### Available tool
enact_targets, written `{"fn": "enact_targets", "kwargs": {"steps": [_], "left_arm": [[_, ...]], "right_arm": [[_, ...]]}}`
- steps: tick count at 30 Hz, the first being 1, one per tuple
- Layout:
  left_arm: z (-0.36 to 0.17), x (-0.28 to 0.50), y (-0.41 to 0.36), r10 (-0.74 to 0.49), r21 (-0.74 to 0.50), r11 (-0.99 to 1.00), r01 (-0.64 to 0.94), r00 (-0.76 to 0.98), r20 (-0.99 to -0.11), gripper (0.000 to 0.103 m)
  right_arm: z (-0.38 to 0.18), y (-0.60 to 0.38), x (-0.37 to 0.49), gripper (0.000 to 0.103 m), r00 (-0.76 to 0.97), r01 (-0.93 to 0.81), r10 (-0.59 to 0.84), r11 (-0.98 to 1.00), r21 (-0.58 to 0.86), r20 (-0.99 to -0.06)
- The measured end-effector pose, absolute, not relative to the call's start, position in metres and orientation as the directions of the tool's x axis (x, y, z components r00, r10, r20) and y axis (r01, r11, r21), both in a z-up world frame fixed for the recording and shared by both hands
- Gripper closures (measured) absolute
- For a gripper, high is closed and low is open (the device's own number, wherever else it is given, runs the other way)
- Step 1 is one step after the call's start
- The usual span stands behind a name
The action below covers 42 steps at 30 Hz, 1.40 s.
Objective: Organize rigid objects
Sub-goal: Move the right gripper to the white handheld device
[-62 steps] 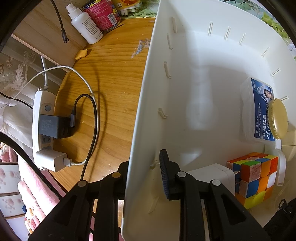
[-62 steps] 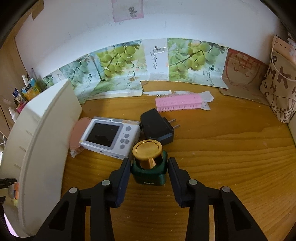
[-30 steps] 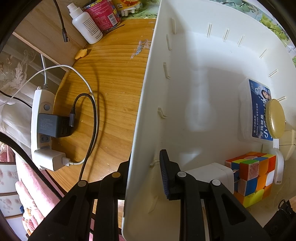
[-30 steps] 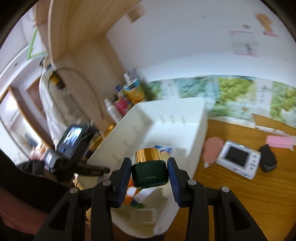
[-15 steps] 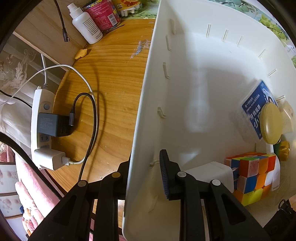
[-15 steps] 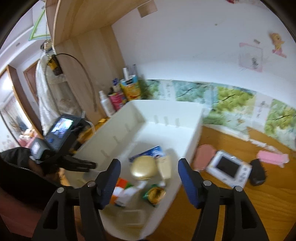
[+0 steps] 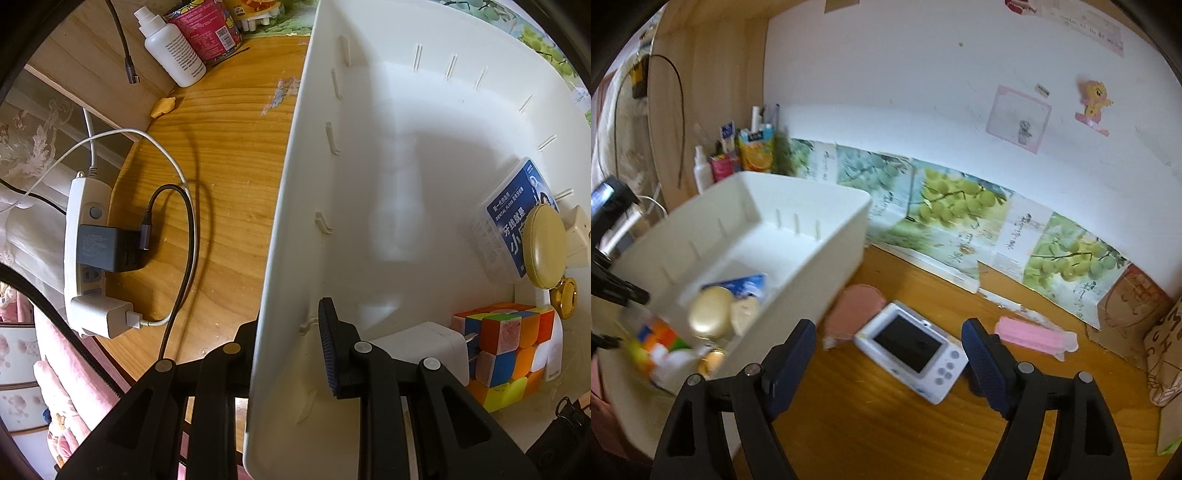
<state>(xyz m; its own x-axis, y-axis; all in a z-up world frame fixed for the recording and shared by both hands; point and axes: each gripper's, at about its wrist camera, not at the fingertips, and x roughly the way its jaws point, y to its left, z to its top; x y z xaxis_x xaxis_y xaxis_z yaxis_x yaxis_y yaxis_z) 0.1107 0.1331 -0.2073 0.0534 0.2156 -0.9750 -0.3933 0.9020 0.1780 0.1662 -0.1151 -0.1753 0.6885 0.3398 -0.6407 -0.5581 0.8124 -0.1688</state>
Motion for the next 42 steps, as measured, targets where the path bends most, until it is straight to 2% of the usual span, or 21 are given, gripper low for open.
{"fn": "enact_targets", "kwargs": {"steps": [13, 19, 33, 42], "left_arm": [[-0.210, 0.113, 0.130, 0.224, 0.194, 0.899, -0.393, 0.031, -0.974, 0.077], [-0.211, 0.113, 0.132, 0.215, 0.187, 0.898, -0.398, 0.026, -0.976, 0.077], [-0.210, 0.104, 0.139, 0.195, 0.168, 0.890, -0.425, 0.022, -0.981, 0.077], [-0.211, 0.100, 0.147, 0.157, 0.126, 0.886, -0.447, 0.033, -0.987, 0.076]], "right_arm": [[-0.211, -0.105, 0.198, 0.022, 0.669, -0.551, 0.306, 0.816, -0.176, -0.677], [-0.218, -0.098, 0.208, 0.022, 0.614, -0.568, 0.285, 0.807, -0.162, -0.736], [-0.227, -0.096, 0.226, 0.020, 0.583, -0.631, 0.171, 0.711, -0.310, -0.794], [-0.225, -0.092, 0.241, 0.019, 0.468, -0.729, 0.195, 0.637, -0.252, -0.862]]}}
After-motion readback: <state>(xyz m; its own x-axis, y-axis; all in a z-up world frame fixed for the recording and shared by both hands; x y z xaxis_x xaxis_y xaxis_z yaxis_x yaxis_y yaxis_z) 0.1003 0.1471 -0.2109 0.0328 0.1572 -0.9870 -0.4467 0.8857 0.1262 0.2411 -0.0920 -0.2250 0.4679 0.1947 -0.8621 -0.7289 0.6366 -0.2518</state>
